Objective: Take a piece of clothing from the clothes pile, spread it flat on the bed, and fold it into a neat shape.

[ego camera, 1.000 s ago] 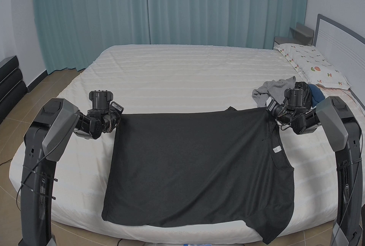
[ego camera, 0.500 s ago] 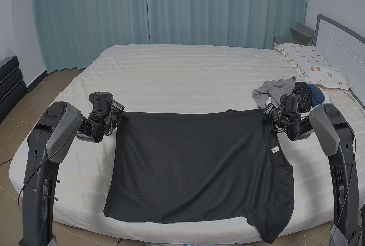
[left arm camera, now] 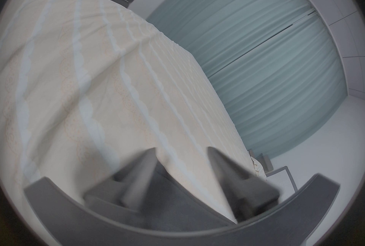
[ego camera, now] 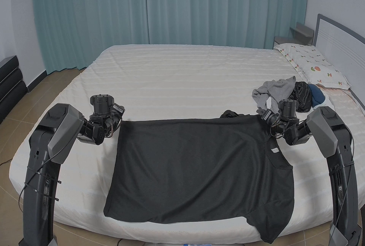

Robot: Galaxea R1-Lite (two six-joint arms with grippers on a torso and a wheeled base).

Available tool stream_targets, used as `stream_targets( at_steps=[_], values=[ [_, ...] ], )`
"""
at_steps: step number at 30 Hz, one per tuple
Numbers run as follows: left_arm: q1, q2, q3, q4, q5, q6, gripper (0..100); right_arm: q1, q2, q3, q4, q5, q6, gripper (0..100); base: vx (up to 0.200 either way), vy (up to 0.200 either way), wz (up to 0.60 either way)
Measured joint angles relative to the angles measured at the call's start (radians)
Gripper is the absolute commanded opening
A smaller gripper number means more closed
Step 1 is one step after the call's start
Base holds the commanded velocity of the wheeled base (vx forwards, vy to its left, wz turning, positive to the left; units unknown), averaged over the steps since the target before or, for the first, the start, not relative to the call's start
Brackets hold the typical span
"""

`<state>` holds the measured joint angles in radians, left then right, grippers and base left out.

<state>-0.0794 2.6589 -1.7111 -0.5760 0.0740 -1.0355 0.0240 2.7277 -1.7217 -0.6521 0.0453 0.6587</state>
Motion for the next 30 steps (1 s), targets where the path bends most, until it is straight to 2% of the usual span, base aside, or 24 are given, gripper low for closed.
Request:
stream_targets(
  at_steps=[6, 16, 22, 30],
  values=[
    [0.003, -0.019, 0.039, -0.002, 0.000, -0.002, 100, -0.016, -0.079, 0.119, -0.007, 0.011, 0.060, 100, 0.000, 0.000, 0.00],
    [0.018, -0.201, 0.274, -0.007, -0.030, -0.030, 100, -0.047, -0.321, 0.494, -0.039, 0.077, 0.133, 100, 0.000, 0.000, 0.00],
    [0.021, -0.329, 0.485, -0.014, -0.069, -0.040, 100, -0.064, -0.490, 0.778, -0.081, 0.136, 0.147, 100, 0.000, 0.000, 0.00],
    [0.010, -0.509, 0.866, -0.053, -0.121, -0.046, 100, -0.073, -0.674, 1.070, -0.114, 0.221, 0.150, 100, -0.200, 0.000, 0.00]
  ],
)
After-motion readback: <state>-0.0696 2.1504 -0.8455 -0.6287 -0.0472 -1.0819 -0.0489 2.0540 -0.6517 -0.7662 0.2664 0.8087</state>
